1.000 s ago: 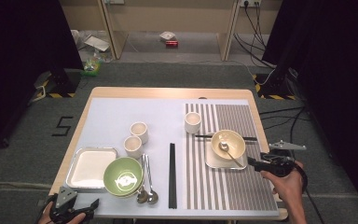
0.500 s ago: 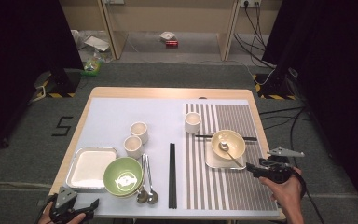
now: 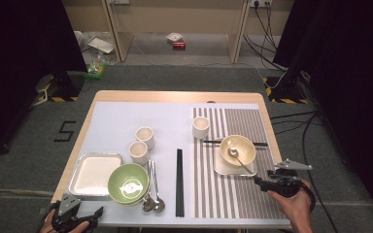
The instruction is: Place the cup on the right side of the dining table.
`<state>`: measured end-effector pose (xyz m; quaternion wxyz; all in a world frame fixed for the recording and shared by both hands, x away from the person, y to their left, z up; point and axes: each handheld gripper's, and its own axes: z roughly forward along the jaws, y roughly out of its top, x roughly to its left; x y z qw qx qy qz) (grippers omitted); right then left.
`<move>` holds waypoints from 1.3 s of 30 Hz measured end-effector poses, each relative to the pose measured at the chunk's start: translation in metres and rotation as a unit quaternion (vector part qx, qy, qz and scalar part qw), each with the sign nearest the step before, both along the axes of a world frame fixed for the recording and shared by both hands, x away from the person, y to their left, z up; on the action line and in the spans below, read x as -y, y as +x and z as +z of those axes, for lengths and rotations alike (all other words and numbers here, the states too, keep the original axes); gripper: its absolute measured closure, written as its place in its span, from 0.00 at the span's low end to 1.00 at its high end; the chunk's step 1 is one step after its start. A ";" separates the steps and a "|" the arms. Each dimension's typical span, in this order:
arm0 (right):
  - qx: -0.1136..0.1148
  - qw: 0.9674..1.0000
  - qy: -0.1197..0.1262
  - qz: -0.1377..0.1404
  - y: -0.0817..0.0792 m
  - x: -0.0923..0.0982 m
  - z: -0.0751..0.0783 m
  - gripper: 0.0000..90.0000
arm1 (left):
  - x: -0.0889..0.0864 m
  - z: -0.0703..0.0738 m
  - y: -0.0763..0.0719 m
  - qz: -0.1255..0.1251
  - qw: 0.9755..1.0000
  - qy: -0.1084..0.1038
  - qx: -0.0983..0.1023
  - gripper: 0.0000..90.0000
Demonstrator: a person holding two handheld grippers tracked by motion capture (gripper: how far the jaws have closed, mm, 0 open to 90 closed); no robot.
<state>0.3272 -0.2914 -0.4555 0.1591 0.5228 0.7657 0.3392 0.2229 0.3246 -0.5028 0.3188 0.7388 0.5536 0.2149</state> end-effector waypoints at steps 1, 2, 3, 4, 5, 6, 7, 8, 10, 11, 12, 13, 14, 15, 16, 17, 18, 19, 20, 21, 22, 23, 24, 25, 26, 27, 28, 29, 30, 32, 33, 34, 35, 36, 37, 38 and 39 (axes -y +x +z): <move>0.000 1.000 0.000 0.000 -0.001 0.000 -0.001 0.41 | 0.000 0.000 0.000 0.000 1.000 0.000 -0.001 0.13; 0.001 1.000 0.000 0.002 -0.002 0.000 -0.002 0.41 | 0.000 0.000 0.000 0.001 1.000 -0.001 -0.001 0.13; -0.002 1.000 -0.001 -0.001 -0.003 -0.001 -0.003 0.40 | 0.000 0.000 0.001 0.001 1.000 -0.001 -0.001 0.13; -0.006 1.000 0.002 0.002 -0.004 -0.001 -0.004 0.40 | 0.000 0.000 0.001 0.000 1.000 -0.002 -0.002 0.13; -0.006 1.000 -0.002 0.006 -0.004 -0.001 -0.006 0.40 | 0.000 0.000 0.001 -0.001 1.000 -0.001 -0.002 0.13; -0.008 1.000 -0.006 0.006 -0.004 -0.002 -0.007 0.39 | 0.000 0.000 0.001 -0.001 1.000 -0.002 -0.003 0.13; -0.011 1.000 -0.007 0.009 -0.004 -0.002 -0.009 0.39 | 0.000 0.000 0.001 -0.001 1.000 -0.001 -0.003 0.13; -0.015 1.000 -0.005 0.009 -0.005 -0.002 -0.010 0.38 | 0.000 0.001 0.001 -0.001 1.000 -0.001 -0.004 0.13; -0.015 1.000 -0.008 0.013 -0.006 -0.003 -0.012 0.37 | 0.000 0.000 0.001 -0.001 1.000 -0.001 -0.003 0.13; -0.015 1.000 -0.011 0.012 -0.006 -0.003 -0.013 0.36 | 0.000 0.000 0.001 0.000 1.000 -0.001 -0.002 0.13; -0.018 1.000 -0.011 0.014 -0.007 -0.003 -0.014 0.36 | 0.000 0.000 0.000 0.000 1.000 -0.001 -0.001 0.13; -0.018 1.000 -0.013 0.014 -0.007 -0.003 -0.015 0.36 | 0.000 0.000 0.001 0.000 1.000 -0.001 -0.001 0.13; -0.018 1.000 -0.020 0.016 -0.007 -0.003 -0.016 0.36 | 0.000 0.000 0.001 -0.001 1.000 -0.001 -0.002 0.13; -0.022 0.999 -0.020 0.015 -0.008 -0.004 -0.017 0.36 | 0.000 0.000 0.001 -0.001 1.000 -0.002 -0.002 0.13; -0.022 0.999 -0.022 0.017 -0.008 -0.004 -0.018 0.35 | 0.000 0.000 0.001 0.000 1.000 -0.001 -0.001 0.13; -0.022 0.999 -0.024 0.016 -0.008 -0.005 -0.018 0.35 | 0.000 0.000 0.000 -0.001 1.000 0.001 -0.001 0.13; -0.021 0.999 -0.027 0.019 -0.008 -0.005 -0.019 0.35 | 0.000 0.000 0.000 -0.001 1.000 0.000 0.000 0.13; -0.022 0.999 -0.032 0.016 -0.008 -0.006 -0.020 0.35 | 0.000 0.000 0.000 -0.001 1.000 0.000 0.001 0.13; -0.020 0.999 -0.037 0.020 -0.008 -0.006 -0.021 0.35 | 0.000 0.000 0.000 -0.001 1.000 0.000 0.001 0.13; -0.024 0.999 -0.035 0.017 -0.009 -0.007 -0.021 0.35 | 0.000 0.000 0.000 -0.001 1.000 0.000 0.001 0.13; -0.025 0.999 -0.037 0.018 -0.009 -0.008 -0.022 0.34 | 0.000 0.000 0.000 -0.001 1.000 0.000 0.001 0.13; -0.023 0.999 -0.041 0.019 -0.010 -0.009 -0.022 0.34 | 0.000 0.000 0.000 -0.001 1.000 -0.001 0.002 0.13; -0.024 0.999 -0.041 0.019 -0.010 -0.010 -0.022 0.34 | 0.000 0.000 0.000 -0.001 1.000 0.000 0.002 0.13; -0.021 0.999 -0.045 0.019 -0.010 -0.010 -0.023 0.34 | 0.000 0.000 0.000 -0.001 1.000 -0.001 0.002 0.13; -0.019 0.999 -0.044 0.020 -0.010 -0.010 -0.023 0.34 | 0.000 0.000 0.000 -0.001 1.000 -0.001 0.001 0.13; -0.017 0.999 -0.045 0.023 -0.011 -0.009 -0.024 0.33 | 0.000 0.000 0.000 -0.002 1.000 -0.001 0.001 0.13; -0.015 0.999 -0.047 0.023 -0.012 -0.010 -0.024 0.33 | 0.000 0.000 0.000 -0.002 1.000 -0.001 0.001 0.13; -0.012 0.998 -0.048 0.027 -0.012 -0.010 -0.025 0.32 | 0.000 0.000 0.000 -0.001 1.000 -0.001 0.001 0.13; -0.007 0.998 -0.053 0.029 -0.013 -0.010 -0.026 0.31 | 0.000 0.000 0.000 -0.002 1.000 0.000 0.001 0.13; -0.005 0.998 -0.054 0.029 -0.015 -0.012 -0.026 0.30 | 0.000 0.000 0.000 -0.002 1.000 0.000 0.001 0.13; -0.004 0.998 -0.057 0.030 -0.015 -0.013 -0.027 0.30 | 0.000 0.000 0.000 -0.001 1.000 0.000 0.002 0.13; -0.001 0.998 -0.057 0.030 -0.016 -0.013 -0.027 0.29 | 0.000 0.000 0.000 -0.001 1.000 -0.001 0.002 0.13; 0.000 0.998 -0.058 0.031 -0.016 -0.014 -0.028 0.29 | 0.000 0.000 -0.001 -0.001 1.000 -0.001 0.001 0.13; 0.006 0.998 -0.061 0.033 -0.016 -0.014 -0.029 0.28 | 0.000 0.000 -0.001 -0.001 1.000 -0.002 0.001 0.13; 0.003 0.998 -0.057 0.028 -0.017 -0.015 -0.029 0.28 | 0.000 0.000 -0.001 -0.001 1.000 -0.002 0.002 0.13; 0.004 0.998 -0.057 0.028 -0.018 -0.015 -0.029 0.28 | 0.000 0.000 -0.001 -0.001 1.000 -0.002 0.002 0.13; 0.006 0.998 -0.061 0.028 -0.018 -0.014 -0.029 0.28 | 0.000 0.000 -0.001 -0.001 1.000 -0.002 0.002 0.13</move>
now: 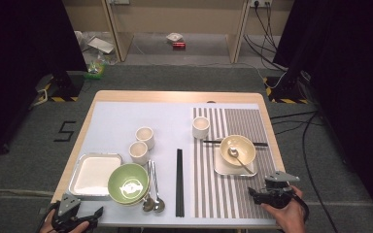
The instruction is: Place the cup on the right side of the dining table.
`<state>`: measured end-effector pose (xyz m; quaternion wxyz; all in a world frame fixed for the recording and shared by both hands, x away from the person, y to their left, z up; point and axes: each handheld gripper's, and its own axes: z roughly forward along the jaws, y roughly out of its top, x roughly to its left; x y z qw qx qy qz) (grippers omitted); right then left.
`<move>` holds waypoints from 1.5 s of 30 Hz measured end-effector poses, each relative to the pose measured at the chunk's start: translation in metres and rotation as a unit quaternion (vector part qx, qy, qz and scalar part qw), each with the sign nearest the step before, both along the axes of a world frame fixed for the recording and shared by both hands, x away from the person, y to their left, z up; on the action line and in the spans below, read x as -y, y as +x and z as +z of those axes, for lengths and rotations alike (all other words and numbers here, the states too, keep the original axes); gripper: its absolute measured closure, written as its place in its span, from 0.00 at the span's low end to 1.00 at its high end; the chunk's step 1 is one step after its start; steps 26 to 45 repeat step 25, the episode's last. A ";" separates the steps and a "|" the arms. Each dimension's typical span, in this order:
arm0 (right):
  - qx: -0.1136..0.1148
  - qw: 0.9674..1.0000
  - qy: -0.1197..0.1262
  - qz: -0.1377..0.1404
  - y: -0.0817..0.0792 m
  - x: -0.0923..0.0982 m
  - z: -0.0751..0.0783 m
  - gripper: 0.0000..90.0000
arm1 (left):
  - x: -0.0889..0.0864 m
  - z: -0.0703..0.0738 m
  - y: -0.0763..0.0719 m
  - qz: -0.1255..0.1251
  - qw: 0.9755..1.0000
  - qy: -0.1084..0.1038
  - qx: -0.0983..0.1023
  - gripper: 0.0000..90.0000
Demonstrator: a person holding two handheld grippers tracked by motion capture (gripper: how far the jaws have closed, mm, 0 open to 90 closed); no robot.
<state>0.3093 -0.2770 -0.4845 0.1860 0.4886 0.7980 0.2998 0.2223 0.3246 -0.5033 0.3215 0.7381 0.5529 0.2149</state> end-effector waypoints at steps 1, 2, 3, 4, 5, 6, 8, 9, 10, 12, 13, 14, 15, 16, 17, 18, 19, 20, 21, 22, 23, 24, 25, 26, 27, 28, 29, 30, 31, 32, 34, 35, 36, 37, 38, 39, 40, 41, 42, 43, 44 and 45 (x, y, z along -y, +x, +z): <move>0.002 1.000 -0.001 -0.001 0.000 0.000 0.000 0.28 | 0.000 0.000 0.000 0.000 1.000 0.000 0.000 0.13; 0.001 1.000 0.002 -0.004 -0.001 -0.001 0.000 0.28 | 0.000 0.000 0.000 0.000 1.000 0.000 0.000 0.13; 0.005 1.000 -0.001 -0.003 -0.001 -0.001 -0.001 0.28 | 0.000 0.000 0.000 0.000 1.000 0.000 0.001 0.13; 0.006 1.000 -0.001 -0.002 -0.001 -0.001 -0.001 0.28 | 0.000 0.000 0.000 0.000 1.000 0.000 0.001 0.13; 0.006 1.000 0.002 -0.003 -0.002 -0.001 -0.001 0.28 | 0.000 0.000 0.000 0.000 1.000 0.000 0.001 0.13; 0.007 1.000 0.004 -0.004 -0.002 -0.001 -0.002 0.28 | 0.000 0.000 0.000 0.000 1.000 0.000 0.000 0.13; 0.015 1.000 0.007 -0.003 -0.003 0.000 -0.003 0.28 | 0.000 0.000 0.000 0.000 1.000 0.000 0.000 0.13; 0.019 1.000 0.007 -0.002 -0.004 0.001 -0.004 0.28 | 0.000 0.000 0.000 0.000 1.000 0.000 0.000 0.13; 0.023 1.000 0.006 -0.001 -0.004 0.001 -0.004 0.28 | 0.000 0.000 0.000 0.000 1.000 0.000 0.000 0.13; 0.025 1.000 0.010 -0.004 -0.005 0.001 -0.005 0.28 | 0.000 0.000 0.000 0.000 1.000 0.000 0.001 0.13; 0.024 1.000 0.013 -0.004 -0.005 0.001 -0.005 0.28 | 0.000 0.000 0.000 0.001 1.000 0.000 0.001 0.13; 0.024 1.000 0.013 -0.004 -0.005 0.001 -0.005 0.28 | 0.000 0.000 0.000 0.000 1.000 0.000 0.000 0.13; 0.026 1.000 0.010 -0.003 -0.005 0.001 -0.005 0.28 | 0.000 0.000 0.000 0.000 1.000 0.000 0.000 0.13; 0.026 1.000 0.011 -0.003 -0.005 0.001 -0.005 0.28 | 0.000 0.000 0.000 0.000 1.000 0.000 0.000 0.13; 0.025 1.000 0.013 -0.003 -0.006 0.001 -0.005 0.28 | 0.000 0.000 0.000 0.000 1.000 0.000 0.000 0.13; 0.025 1.000 0.014 -0.004 -0.006 0.001 -0.005 0.28 | 0.000 0.000 0.000 0.000 1.000 0.000 0.000 0.13; 0.025 1.000 0.014 -0.003 -0.006 0.001 -0.005 0.28 | 0.000 0.000 0.000 0.000 1.000 0.000 0.000 0.13; 0.027 1.000 0.013 -0.002 -0.006 0.002 -0.006 0.28 | 0.000 0.000 0.000 0.000 1.000 0.000 0.000 0.13; 0.027 1.000 0.013 -0.003 -0.006 0.002 -0.006 0.28 | 0.000 0.000 0.000 0.000 1.000 0.000 0.000 0.13; 0.028 1.000 0.013 -0.003 -0.006 0.002 -0.006 0.28 | 0.000 0.000 0.000 0.000 1.000 0.000 0.000 0.13; 0.029 0.999 0.013 -0.003 -0.006 0.002 -0.006 0.28 | 0.000 0.000 0.000 0.000 1.000 0.000 0.000 0.13; 0.030 0.999 0.012 -0.003 -0.006 0.002 -0.006 0.28 | 0.000 0.000 0.000 0.000 1.000 0.000 0.000 0.13; 0.029 0.999 0.013 -0.003 -0.006 0.002 -0.006 0.28 | 0.000 0.000 0.000 0.000 1.000 0.000 -0.001 0.13; 0.029 0.999 0.013 -0.003 -0.006 0.002 -0.006 0.28 | 0.000 0.000 0.000 0.000 1.000 0.000 -0.001 0.13; 0.029 0.999 0.013 -0.003 -0.006 0.002 -0.006 0.28 | 0.000 0.000 0.000 0.000 1.000 0.000 -0.001 0.13; 0.029 0.999 0.013 -0.003 -0.006 0.002 -0.006 0.28 | 0.000 0.000 0.000 0.000 1.000 0.000 -0.001 0.13; 0.029 0.999 0.013 -0.003 -0.006 0.002 -0.006 0.28 | 0.000 0.000 0.000 0.000 1.000 0.000 -0.001 0.13; 0.029 0.999 0.013 -0.003 -0.006 0.002 -0.006 0.28 | 0.000 0.000 0.000 0.000 1.000 0.000 -0.001 0.13; 0.029 0.999 0.013 -0.003 -0.006 0.002 -0.006 0.28 | 0.000 0.000 0.000 0.000 1.000 0.000 -0.001 0.13; 0.029 0.999 0.013 -0.003 -0.006 0.002 -0.006 0.28 | 0.000 0.000 0.000 0.000 1.000 0.000 -0.001 0.13; 0.029 0.999 0.013 -0.003 -0.006 0.002 -0.006 0.28 | 0.000 0.000 0.000 0.000 1.000 0.000 -0.001 0.13; 0.029 0.999 0.013 -0.003 -0.006 0.002 -0.006 0.28 | 0.000 0.000 0.000 0.000 1.000 0.000 -0.001 0.13; 0.029 0.999 0.013 -0.003 -0.006 0.002 -0.006 0.28 | 0.000 0.000 0.000 0.000 1.000 0.000 -0.001 0.13; 0.029 0.999 0.013 -0.003 -0.006 0.002 -0.006 0.28 | 0.000 0.000 0.000 0.000 1.000 0.000 -0.001 0.13; 0.029 0.999 0.013 -0.003 -0.006 0.002 -0.006 0.28 | 0.000 0.000 0.000 0.000 1.000 0.000 -0.001 0.13; 0.029 0.999 0.013 -0.003 -0.006 0.002 -0.006 0.28 | 0.000 0.000 0.000 0.000 1.000 0.000 -0.001 0.13; 0.029 0.999 0.013 -0.003 -0.006 0.002 -0.006 0.28 | 0.000 0.000 0.000 0.000 1.000 0.000 -0.001 0.13; 0.029 0.999 0.013 -0.003 -0.006 0.002 -0.006 0.28 | 0.000 0.000 0.000 0.000 1.000 0.000 -0.001 0.13; 0.029 0.999 0.013 -0.003 -0.006 0.002 -0.006 0.28 | 0.000 0.000 0.000 0.000 1.000 0.000 -0.001 0.13; 0.029 0.999 0.013 -0.003 -0.006 0.002 -0.006 0.28 | 0.000 0.000 0.000 0.000 1.000 0.000 -0.001 0.13; 0.029 0.999 0.013 -0.003 -0.006 0.002 -0.006 0.28 | 0.000 0.000 0.000 0.000 1.000 0.000 -0.001 0.13; 0.029 0.999 0.013 -0.003 -0.006 0.002 -0.006 0.28 | 0.000 0.000 0.000 0.000 1.000 0.000 -0.001 0.13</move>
